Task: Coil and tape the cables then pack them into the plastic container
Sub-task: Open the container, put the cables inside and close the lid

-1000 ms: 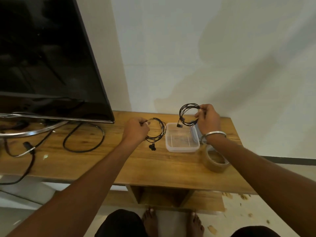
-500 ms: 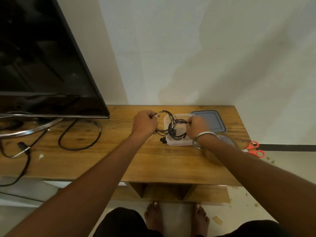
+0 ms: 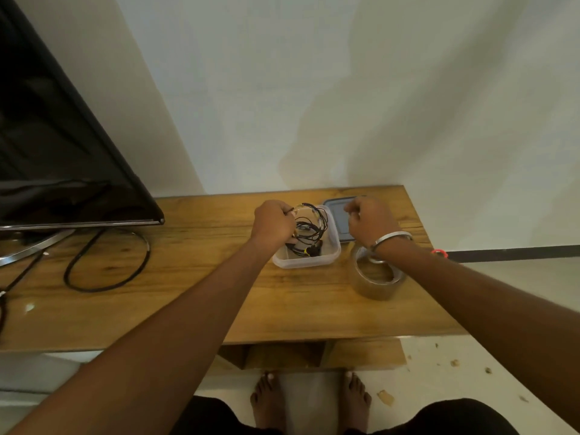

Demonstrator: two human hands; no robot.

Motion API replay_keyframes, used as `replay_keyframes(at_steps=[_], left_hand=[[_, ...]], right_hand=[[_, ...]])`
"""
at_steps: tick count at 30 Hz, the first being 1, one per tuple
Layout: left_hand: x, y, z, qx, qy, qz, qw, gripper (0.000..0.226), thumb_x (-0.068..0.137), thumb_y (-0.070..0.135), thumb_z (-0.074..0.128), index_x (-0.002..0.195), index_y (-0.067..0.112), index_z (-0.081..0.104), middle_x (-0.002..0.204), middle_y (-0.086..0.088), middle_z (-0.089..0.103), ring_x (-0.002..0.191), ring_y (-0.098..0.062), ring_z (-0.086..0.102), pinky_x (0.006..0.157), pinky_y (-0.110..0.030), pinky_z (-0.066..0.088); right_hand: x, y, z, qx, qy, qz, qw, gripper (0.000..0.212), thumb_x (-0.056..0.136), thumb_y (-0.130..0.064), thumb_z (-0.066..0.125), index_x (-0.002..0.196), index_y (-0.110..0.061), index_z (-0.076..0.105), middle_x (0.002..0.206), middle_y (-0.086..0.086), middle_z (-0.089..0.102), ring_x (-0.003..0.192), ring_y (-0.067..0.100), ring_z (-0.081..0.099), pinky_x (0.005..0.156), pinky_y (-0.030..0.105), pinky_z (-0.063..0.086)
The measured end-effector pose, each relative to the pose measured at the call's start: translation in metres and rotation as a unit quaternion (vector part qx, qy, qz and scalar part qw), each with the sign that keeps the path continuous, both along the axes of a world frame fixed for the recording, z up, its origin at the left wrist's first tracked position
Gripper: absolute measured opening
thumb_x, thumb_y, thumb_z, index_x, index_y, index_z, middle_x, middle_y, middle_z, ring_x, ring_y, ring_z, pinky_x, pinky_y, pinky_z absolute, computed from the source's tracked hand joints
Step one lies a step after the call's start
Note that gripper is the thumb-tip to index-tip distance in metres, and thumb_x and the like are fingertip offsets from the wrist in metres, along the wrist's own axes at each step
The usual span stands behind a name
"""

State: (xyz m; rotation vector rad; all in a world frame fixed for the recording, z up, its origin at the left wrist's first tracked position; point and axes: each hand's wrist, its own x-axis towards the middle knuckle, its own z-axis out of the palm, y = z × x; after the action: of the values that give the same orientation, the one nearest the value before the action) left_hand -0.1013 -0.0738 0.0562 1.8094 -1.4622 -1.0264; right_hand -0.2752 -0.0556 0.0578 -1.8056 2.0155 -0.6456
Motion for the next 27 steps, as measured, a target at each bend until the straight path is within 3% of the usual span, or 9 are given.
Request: replay_keyframes(at_steps=[6, 10, 14, 18, 23, 27], left_hand=[[-0.011, -0.006, -0.019, -0.011, -0.156, -0.049, 0.987, 0.028, 0.094, 0.001, 0.053, 0.121, 0.001, 0.060, 0.122, -0.017, 0.061, 0.097, -0.032, 0.066, 0.080, -0.036, 0.057], [-0.014, -0.006, -0.029, -0.016, -0.266, -0.098, 0.959, 0.029, 0.092, 0.003, 0.055, 0.121, 0.002, 0.057, 0.118, -0.017, 0.059, 0.094, -0.029, 0.063, 0.073, -0.032, 0.051], [-0.014, -0.007, -0.030, -0.031, -0.340, -0.122, 0.932, 0.012, 0.092, 0.005, 0.057, 0.101, 0.003, 0.066, 0.106, -0.015, 0.062, 0.078, -0.023, 0.056, 0.064, -0.028, 0.042], [-0.012, -0.005, -0.026, -0.083, -0.401, -0.140, 0.901, 0.009, 0.092, 0.003, 0.056, 0.094, 0.004, 0.065, 0.100, -0.012, 0.057, 0.085, -0.028, 0.061, 0.064, -0.033, 0.042], [-0.002, -0.007, -0.027, -0.128, -0.354, -0.130, 0.917, 0.019, 0.093, 0.007, 0.058, 0.110, 0.007, 0.065, 0.111, -0.010, 0.061, 0.092, -0.027, 0.062, 0.072, -0.037, 0.050], [0.009, -0.005, -0.030, -0.181, -0.283, -0.105, 0.936, 0.020, 0.095, 0.012, 0.053, 0.111, 0.013, 0.065, 0.111, -0.004, 0.058, 0.094, -0.020, 0.058, 0.071, -0.030, 0.042]], right_hand=[[-0.028, -0.002, -0.010, 0.027, 0.016, -0.019, 0.999, 0.027, 0.088, -0.003, 0.053, 0.114, -0.003, 0.062, 0.119, 0.015, 0.060, 0.109, 0.028, 0.058, 0.090, 0.031, 0.046], [-0.033, -0.006, -0.023, 0.069, 0.039, 0.030, 0.996, 0.024, 0.089, -0.010, 0.057, 0.112, -0.007, 0.063, 0.118, 0.012, 0.062, 0.108, 0.025, 0.059, 0.094, 0.034, 0.049], [-0.028, -0.016, -0.028, 0.103, 0.070, 0.056, 0.991, 0.019, 0.090, -0.016, 0.059, 0.107, -0.013, 0.067, 0.113, 0.007, 0.066, 0.104, 0.024, 0.060, 0.094, 0.039, 0.050], [-0.021, -0.026, -0.027, 0.157, 0.088, 0.077, 0.981, 0.018, 0.086, -0.023, 0.065, 0.101, -0.014, 0.069, 0.107, 0.005, 0.067, 0.100, 0.022, 0.061, 0.091, 0.034, 0.051], [-0.011, -0.036, -0.032, 0.212, 0.102, 0.081, 0.969, 0.020, 0.080, -0.028, 0.071, 0.092, -0.011, 0.073, 0.094, 0.005, 0.071, 0.091, 0.022, 0.064, 0.088, 0.037, 0.053], [-0.002, -0.041, -0.038, 0.226, 0.155, 0.078, 0.959, 0.025, 0.075, -0.027, 0.074, 0.090, -0.008, 0.069, 0.090, 0.007, 0.068, 0.086, 0.024, 0.064, 0.084, 0.038, 0.055]])
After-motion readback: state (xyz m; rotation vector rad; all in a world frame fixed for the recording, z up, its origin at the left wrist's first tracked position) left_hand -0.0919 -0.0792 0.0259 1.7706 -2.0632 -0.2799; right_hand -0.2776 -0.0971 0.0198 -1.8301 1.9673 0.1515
